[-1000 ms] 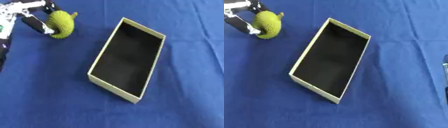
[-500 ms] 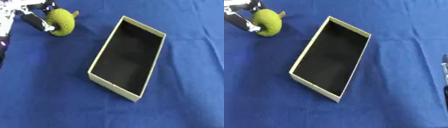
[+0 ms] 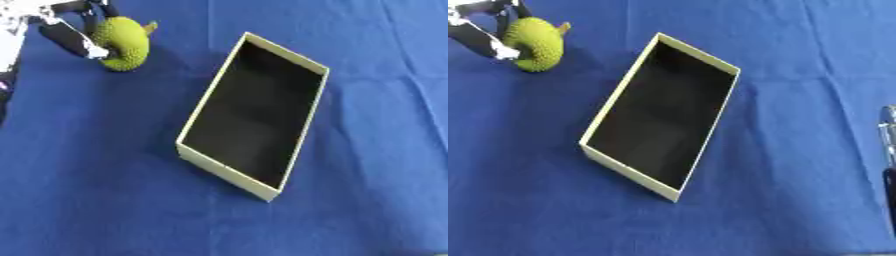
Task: Pick up objects on the table and place them in the box.
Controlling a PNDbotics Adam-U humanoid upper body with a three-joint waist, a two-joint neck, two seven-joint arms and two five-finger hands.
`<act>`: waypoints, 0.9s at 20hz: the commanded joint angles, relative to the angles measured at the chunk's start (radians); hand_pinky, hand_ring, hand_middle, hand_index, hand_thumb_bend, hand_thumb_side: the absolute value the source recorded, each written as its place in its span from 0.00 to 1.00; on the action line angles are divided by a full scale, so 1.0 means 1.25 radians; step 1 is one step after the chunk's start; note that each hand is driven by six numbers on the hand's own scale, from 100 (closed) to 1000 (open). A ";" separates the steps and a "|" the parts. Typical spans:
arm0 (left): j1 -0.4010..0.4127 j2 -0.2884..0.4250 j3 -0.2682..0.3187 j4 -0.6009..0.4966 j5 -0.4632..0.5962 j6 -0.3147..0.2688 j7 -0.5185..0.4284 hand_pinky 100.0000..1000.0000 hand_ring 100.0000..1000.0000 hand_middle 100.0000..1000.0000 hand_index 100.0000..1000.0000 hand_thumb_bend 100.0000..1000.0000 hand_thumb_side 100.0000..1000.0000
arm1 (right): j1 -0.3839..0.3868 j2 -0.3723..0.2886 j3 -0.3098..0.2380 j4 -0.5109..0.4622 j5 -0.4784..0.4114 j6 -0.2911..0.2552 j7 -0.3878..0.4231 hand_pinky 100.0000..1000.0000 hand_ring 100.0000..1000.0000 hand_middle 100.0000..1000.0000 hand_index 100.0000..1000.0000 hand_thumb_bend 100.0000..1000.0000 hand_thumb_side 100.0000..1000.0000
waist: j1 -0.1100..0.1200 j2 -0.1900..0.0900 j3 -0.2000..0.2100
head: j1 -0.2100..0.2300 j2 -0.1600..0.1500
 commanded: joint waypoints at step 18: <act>-0.009 0.020 -0.026 -0.074 0.021 -0.020 0.058 0.48 0.19 0.48 0.40 0.51 0.00 | 0.006 -0.009 -0.014 -0.013 -0.008 0.002 -0.003 0.75 0.68 0.57 0.77 0.00 0.51 | 0.000 -0.043 0.001 | -0.005 0.013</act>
